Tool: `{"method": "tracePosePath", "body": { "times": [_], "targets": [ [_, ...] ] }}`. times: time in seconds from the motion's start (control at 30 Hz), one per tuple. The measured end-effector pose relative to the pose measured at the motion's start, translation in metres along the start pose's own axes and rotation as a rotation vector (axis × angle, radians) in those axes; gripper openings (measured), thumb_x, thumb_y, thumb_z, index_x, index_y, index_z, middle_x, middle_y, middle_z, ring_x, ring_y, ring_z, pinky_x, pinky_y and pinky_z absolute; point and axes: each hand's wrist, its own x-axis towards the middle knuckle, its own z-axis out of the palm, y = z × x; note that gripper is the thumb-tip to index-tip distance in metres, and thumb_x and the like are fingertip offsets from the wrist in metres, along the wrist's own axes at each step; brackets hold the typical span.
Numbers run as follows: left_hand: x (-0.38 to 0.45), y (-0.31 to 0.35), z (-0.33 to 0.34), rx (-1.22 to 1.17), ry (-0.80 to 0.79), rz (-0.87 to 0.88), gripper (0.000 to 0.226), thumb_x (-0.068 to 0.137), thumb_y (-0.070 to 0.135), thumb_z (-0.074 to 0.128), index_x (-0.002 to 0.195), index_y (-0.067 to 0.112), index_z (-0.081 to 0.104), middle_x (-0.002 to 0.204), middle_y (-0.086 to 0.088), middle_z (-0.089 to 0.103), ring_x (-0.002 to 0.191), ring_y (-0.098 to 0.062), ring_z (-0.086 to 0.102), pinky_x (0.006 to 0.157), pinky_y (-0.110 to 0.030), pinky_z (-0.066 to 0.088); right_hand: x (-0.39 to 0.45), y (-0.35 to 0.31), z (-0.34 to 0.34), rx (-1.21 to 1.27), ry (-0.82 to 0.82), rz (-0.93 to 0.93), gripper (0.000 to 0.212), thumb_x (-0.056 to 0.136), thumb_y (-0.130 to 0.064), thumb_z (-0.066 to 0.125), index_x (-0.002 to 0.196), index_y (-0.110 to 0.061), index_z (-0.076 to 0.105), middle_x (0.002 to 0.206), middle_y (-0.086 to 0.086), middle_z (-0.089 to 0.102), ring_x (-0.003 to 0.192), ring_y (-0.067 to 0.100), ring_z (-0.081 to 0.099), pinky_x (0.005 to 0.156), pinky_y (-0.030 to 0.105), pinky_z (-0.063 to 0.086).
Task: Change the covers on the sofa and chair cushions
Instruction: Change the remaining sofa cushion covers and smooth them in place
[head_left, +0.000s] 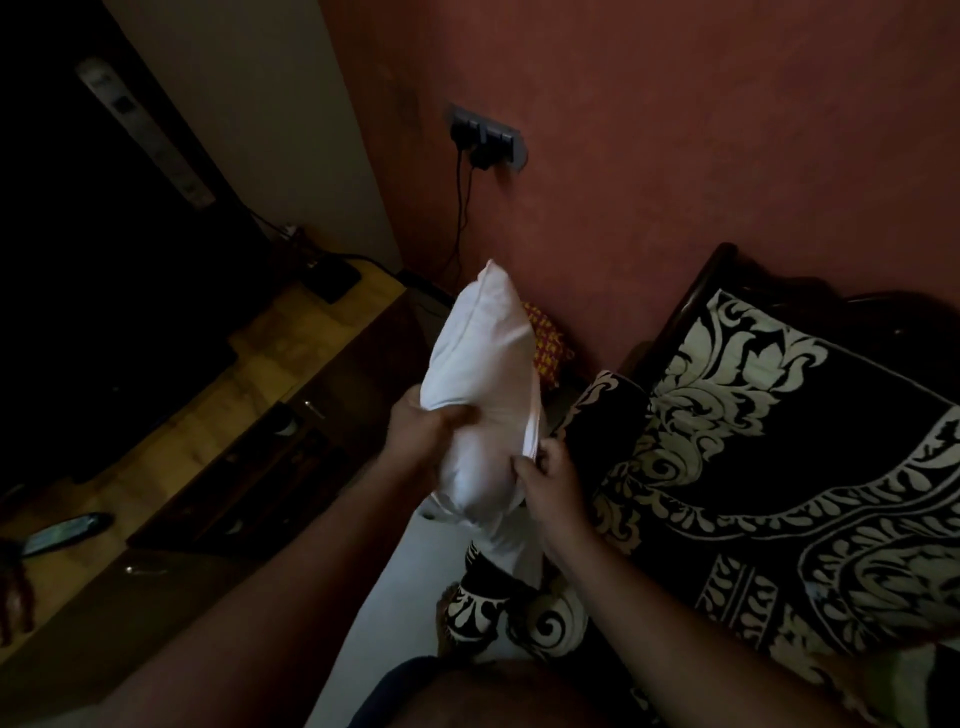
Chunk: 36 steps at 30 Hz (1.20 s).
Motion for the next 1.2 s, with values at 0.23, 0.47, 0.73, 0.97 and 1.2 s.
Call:
{"method": "tracePosePath", "body": {
  "times": [0.23,0.47,0.73,0.97,1.2],
  "targets": [
    [0.005,-0.004,0.0,-0.056,0.151,0.218,0.043,0.072,0.0,0.079,0.104,0.026,0.065,0.101,-0.001,0.074,0.091,-0.019,0.072,0.078,-0.039,0.061,-0.013,0.003,0.012,-0.264,-0.098,0.033,0.026,0.086,-0.04,0.052,0.077,-0.017,0.058,0.069,0.006,0.062,0.068,0.028,0.062,0.067,0.049,0.055],
    [0.016,-0.018,0.0,0.14,0.31,0.556,0.02,0.089,0.01,0.07,0.084,0.023,0.056,0.078,0.003,0.067,0.078,-0.015,0.069,0.071,-0.051,0.056,-0.04,-0.047,0.033,0.21,-0.164,0.035,0.027,0.097,-0.005,0.054,0.07,-0.008,0.054,0.06,0.003,0.059,0.056,0.011,0.061,0.052,0.021,0.049],
    [0.011,-0.03,-0.011,0.229,-0.116,0.418,0.045,0.077,0.037,0.081,0.116,0.047,0.06,0.114,0.017,0.071,0.11,-0.002,0.067,0.087,-0.022,0.054,0.003,-0.032,0.003,-0.246,-0.069,-0.016,0.048,0.099,-0.053,0.05,0.072,-0.014,0.061,0.07,0.007,0.068,0.065,0.016,0.064,0.062,0.028,0.046],
    [-0.004,-0.042,-0.014,0.085,-0.241,0.198,0.05,0.082,0.024,0.085,0.127,0.031,0.063,0.122,0.007,0.072,0.115,-0.015,0.068,0.096,-0.041,0.054,0.044,-0.046,-0.018,-0.098,0.148,-0.083,0.02,0.097,-0.029,0.06,0.085,-0.012,0.058,0.071,-0.008,0.057,0.069,0.013,0.055,0.065,0.03,0.04],
    [0.002,-0.045,-0.041,0.585,-0.253,0.16,0.086,0.067,0.073,0.079,0.138,0.031,0.054,0.131,0.007,0.051,0.129,-0.015,0.047,0.114,-0.046,0.04,0.042,-0.043,-0.017,0.099,0.055,0.041,0.021,0.096,-0.023,0.059,0.081,-0.009,0.053,0.076,0.002,0.054,0.078,0.017,0.052,0.07,0.034,0.041]
  ]
}}
